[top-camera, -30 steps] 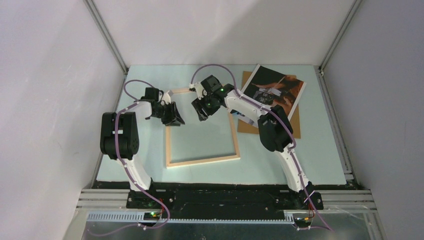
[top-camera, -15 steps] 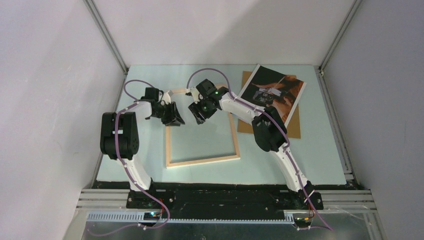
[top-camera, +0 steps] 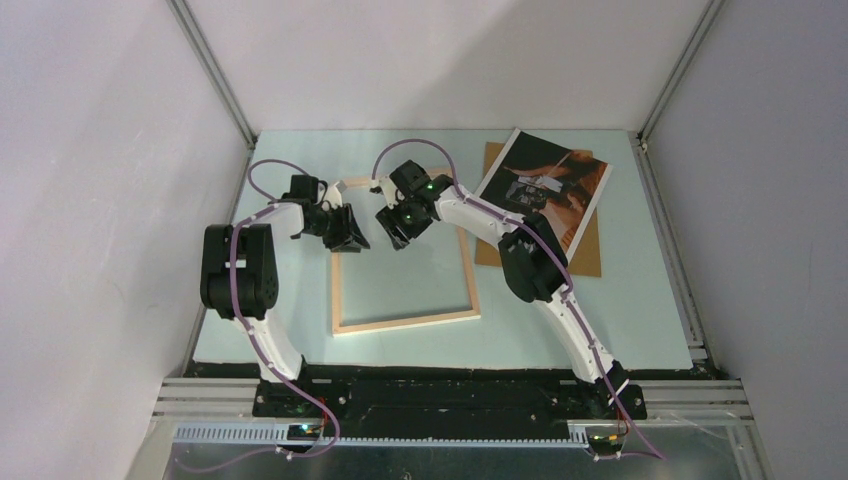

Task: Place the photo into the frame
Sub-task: Place the photo frame item in the photo frame.

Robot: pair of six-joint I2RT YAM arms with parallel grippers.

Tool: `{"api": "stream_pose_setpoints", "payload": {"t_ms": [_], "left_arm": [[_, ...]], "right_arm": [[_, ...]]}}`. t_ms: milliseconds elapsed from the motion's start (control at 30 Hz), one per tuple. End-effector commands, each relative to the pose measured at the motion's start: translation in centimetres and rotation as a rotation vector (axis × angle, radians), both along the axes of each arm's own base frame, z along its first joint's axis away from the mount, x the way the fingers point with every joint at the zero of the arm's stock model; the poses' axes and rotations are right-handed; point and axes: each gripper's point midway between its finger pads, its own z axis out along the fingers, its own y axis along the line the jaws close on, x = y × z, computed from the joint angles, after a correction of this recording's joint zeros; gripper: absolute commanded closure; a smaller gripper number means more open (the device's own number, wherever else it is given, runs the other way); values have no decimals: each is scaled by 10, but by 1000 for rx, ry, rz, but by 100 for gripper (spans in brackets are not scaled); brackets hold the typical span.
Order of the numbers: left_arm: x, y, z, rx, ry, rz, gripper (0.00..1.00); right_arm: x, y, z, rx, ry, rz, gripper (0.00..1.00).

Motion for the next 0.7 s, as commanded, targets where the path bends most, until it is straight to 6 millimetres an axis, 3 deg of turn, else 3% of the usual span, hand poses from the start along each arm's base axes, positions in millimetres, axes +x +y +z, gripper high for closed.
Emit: {"api": "stream_pose_setpoints", "payload": {"t_ms": [0,267,667], "left_arm": [[-1,-4,3,7,-30,-29,62],[-1,-4,6,7,-37,-31,59],[0,-2,10,24,-55,-29,40]], "right_arm": [[4,5,7,8,-14,-3,37],[4,-1,1,-23,-10,-7,37],[4,-7,-4,-36,3,-14,37]]}}
